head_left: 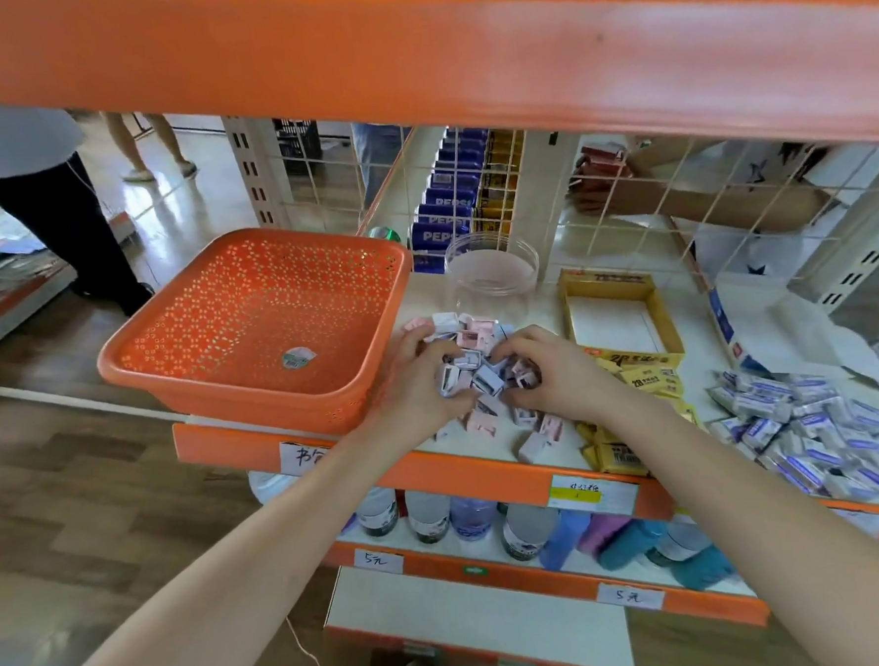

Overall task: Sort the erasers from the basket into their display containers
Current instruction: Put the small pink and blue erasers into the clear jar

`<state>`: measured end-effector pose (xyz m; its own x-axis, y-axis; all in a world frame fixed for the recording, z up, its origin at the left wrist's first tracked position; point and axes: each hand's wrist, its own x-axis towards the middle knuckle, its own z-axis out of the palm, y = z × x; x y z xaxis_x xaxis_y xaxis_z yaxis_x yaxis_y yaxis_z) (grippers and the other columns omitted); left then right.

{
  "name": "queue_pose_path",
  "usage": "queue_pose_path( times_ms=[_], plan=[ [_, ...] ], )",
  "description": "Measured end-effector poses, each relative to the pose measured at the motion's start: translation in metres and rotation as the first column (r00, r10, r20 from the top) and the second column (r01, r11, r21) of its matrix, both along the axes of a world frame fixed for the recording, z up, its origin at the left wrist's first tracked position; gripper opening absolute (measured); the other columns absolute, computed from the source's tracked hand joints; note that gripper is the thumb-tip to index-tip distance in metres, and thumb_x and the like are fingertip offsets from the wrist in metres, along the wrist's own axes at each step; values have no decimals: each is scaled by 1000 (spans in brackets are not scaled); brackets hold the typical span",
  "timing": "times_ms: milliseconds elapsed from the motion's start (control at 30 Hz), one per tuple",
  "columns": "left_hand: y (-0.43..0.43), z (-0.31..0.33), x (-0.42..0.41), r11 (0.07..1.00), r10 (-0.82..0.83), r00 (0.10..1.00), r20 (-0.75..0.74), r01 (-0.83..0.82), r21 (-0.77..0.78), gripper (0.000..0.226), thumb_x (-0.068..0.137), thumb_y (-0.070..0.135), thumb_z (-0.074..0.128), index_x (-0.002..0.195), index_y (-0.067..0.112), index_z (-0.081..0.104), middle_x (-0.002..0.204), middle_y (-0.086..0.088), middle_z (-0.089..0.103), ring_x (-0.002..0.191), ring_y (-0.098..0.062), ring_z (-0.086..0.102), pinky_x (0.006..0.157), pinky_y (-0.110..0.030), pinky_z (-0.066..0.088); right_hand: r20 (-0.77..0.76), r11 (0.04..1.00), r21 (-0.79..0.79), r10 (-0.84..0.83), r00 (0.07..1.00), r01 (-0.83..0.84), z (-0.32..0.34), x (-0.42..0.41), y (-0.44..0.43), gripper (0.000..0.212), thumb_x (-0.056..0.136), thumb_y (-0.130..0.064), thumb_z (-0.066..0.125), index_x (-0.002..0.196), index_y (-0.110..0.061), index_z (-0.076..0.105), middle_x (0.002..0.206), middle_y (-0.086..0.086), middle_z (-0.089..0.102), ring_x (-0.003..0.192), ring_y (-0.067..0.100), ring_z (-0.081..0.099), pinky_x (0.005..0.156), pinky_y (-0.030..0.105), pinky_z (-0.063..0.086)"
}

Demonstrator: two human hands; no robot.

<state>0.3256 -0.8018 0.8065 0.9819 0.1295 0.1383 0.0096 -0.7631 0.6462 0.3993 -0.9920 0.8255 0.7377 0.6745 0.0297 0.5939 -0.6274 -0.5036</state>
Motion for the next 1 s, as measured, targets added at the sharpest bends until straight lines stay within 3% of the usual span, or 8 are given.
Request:
queue_pose_path(
  times_ms=[167, 367, 467, 567, 667, 867, 1000],
  plan=[
    [4, 1, -2, 998, -3, 1000, 30, 5, -61, 24, 79, 23, 73, 101, 19, 65, 147, -2, 32, 140, -20, 21, 116, -38, 17, 24, 999, 48, -23, 999, 22, 2, 0, 4, 20, 76, -19, 76, 92, -24, 65, 105, -4, 53, 93, 10, 51, 90, 28, 43],
    [9, -1, -11, 998, -63, 998, 1, 63, 28, 49, 76, 38, 77, 118, 20, 59, 148, -1, 27, 139, -17, 21, 116, -33, 18, -7, 999, -39, 1, 1000, -1, 8, -3, 6, 49, 79, -29, 73, 125, -25, 56, 117, -7, 51, 102, 4, 44, 80, 8, 29],
    [9, -2, -14, 997, -57, 998, 27, 55, 61, 52, 76, 32, 77, 122, 17, 58, 138, -3, 35, 133, -17, 30, 106, -17, 19, -15, 995, -100, 11, 1000, -13, 8, -6, 13, 61, 77, -39, 73, 132, -27, 50, 125, -3, 49, 111, 12, 47, 90, 20, 37],
    [10, -1, -15, 999, -34, 998, 54, 32, 39, 46, 77, 27, 77, 118, 14, 61, 127, -3, 41, 124, -15, 38, 99, -10, 18, 33, 990, -139, 12, 999, -7, 4, -6, 19, 56, 77, -44, 72, 127, -28, 54, 126, -1, 49, 112, 16, 50, 95, 29, 42],
    [9, -1, -15, 997, -52, 998, 40, 50, 60, 42, 78, 28, 75, 116, 14, 62, 130, -1, 42, 126, -17, 37, 108, -22, 23, 43, 993, -117, 2, 999, 3, 3, -6, 21, 46, 78, -38, 72, 121, -26, 59, 123, 2, 51, 110, 18, 52, 94, 26, 40],
    [9, 0, -15, 997, -52, 998, 39, 50, 53, 40, 81, 25, 73, 116, 12, 61, 132, -1, 44, 127, -18, 37, 105, -20, 22, 20, 997, -61, -42, 999, 43, 9, -2, 17, 39, 76, -26, 75, 113, -23, 61, 110, 3, 54, 94, 18, 54, 72, 15, 31],
    [7, -1, -16, 999, -22, 997, 76, 18, 51, 37, 80, 23, 74, 113, 11, 62, 131, -2, 45, 126, -17, 38, 101, -13, 18, 24, 997, -66, -28, 999, 30, 11, 0, 12, 36, 76, -24, 75, 109, -29, 61, 107, -1, 54, 94, 16, 52, 73, 20, 31]
  ],
)
